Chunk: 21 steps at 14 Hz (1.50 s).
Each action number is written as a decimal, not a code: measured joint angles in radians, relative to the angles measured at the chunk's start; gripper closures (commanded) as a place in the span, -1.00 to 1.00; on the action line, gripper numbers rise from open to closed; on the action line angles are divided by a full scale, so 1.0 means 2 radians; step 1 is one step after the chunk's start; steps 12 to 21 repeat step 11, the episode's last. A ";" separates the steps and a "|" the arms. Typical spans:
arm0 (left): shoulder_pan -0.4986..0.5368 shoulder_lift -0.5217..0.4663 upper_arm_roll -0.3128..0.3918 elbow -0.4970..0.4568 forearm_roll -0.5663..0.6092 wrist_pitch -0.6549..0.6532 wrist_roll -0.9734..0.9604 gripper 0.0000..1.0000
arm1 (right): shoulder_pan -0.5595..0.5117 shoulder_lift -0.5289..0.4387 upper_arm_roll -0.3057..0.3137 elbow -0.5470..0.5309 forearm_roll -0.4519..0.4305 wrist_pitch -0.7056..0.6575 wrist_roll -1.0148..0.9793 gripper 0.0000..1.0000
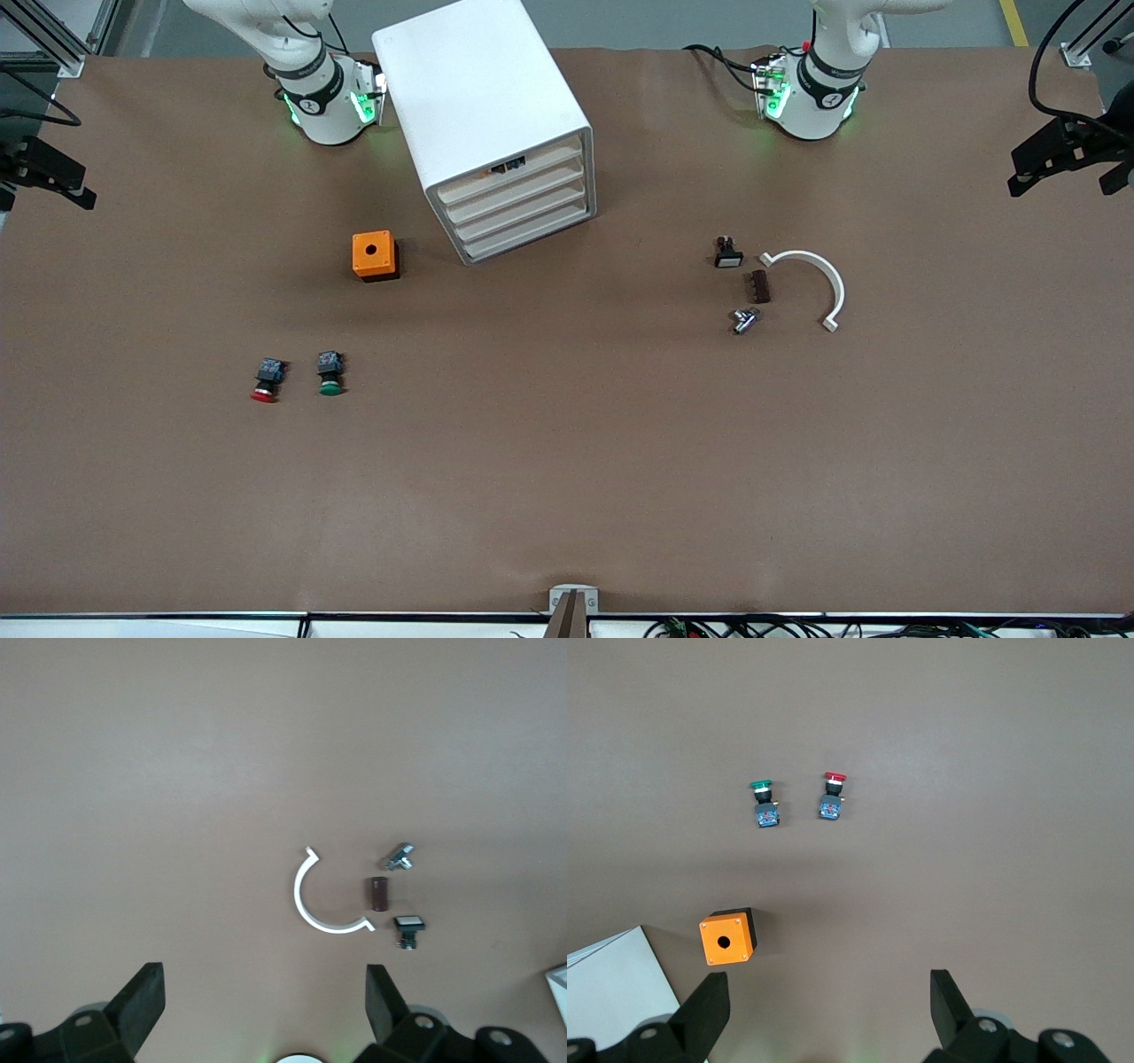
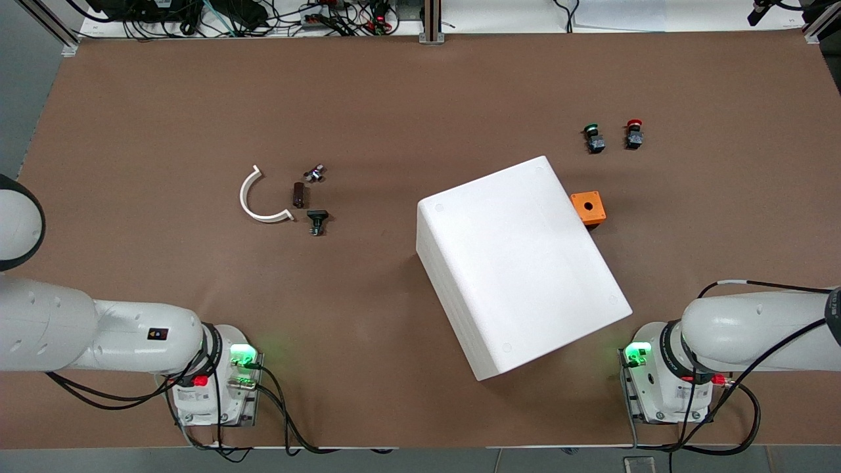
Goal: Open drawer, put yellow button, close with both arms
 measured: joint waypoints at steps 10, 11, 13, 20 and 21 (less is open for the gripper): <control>0.000 0.000 -0.029 -0.024 -0.008 0.011 -0.047 -1.00 | 0.000 0.000 0.001 0.000 0.000 0.006 0.000 -1.00; 0.001 0.000 -0.028 -0.024 -0.008 0.011 -0.047 -1.00 | 0.000 0.000 0.001 0.000 0.000 0.010 0.000 -1.00; 0.001 0.000 -0.028 -0.024 -0.008 0.011 -0.047 -1.00 | 0.000 0.000 0.001 0.000 0.000 0.010 0.000 -1.00; 0.001 0.000 -0.028 -0.024 -0.008 0.011 -0.047 -1.00 | 0.000 0.000 0.001 0.000 0.000 0.010 0.000 -1.00; 0.001 0.000 -0.028 -0.024 -0.008 0.011 -0.047 -1.00 | 0.000 0.000 0.001 0.000 0.000 0.010 0.000 -1.00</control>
